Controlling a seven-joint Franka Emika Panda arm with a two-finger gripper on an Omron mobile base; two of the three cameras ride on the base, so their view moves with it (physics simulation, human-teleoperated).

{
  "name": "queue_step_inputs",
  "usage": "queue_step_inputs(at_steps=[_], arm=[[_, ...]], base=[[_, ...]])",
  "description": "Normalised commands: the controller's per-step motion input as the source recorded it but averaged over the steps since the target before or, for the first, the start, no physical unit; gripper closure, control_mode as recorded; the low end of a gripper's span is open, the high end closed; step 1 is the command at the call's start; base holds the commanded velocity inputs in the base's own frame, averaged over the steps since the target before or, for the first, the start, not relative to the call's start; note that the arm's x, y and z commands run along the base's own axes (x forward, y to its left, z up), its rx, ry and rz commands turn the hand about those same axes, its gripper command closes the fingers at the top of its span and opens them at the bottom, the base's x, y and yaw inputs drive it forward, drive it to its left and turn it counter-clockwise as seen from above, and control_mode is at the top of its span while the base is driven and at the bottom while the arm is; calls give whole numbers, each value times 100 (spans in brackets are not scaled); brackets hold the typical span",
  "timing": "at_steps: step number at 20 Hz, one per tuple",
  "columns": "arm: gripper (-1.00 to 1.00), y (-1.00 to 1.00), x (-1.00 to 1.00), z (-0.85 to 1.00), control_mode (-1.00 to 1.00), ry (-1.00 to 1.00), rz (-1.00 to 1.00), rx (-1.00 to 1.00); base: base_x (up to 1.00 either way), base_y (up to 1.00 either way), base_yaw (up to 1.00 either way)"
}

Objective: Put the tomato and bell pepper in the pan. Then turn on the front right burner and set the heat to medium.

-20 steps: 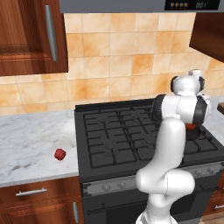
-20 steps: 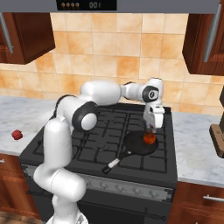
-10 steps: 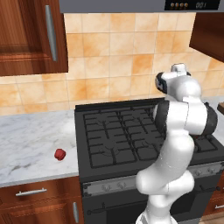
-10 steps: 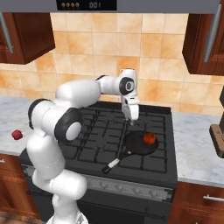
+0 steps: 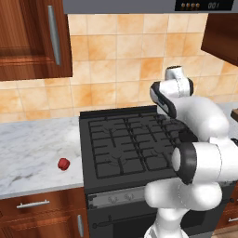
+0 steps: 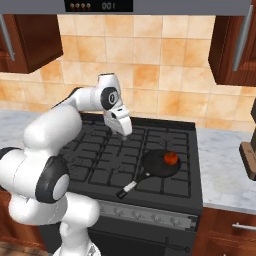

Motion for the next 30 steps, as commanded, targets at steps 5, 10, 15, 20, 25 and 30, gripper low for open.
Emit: queue_step_inputs(at_steps=[5, 10, 15, 20, 25, 30], arm=[[-100, 73, -53, 0, -100, -12, 37, 14], [-100, 89, -4, 0, -100, 0, 43, 14], [-100, 99, 0, 8, -100, 4, 40, 3], [-100, 100, 0, 11, -100, 12, 34, 0], [-100, 100, 0, 3, -100, 13, 24, -1], [-100, 100, 0, -11, -100, 4, 13, -5]], base=[[0, 0, 0], [0, 0, 0], [0, 0, 0], [0, 0, 0], [0, 0, 0], [0, 0, 0]])
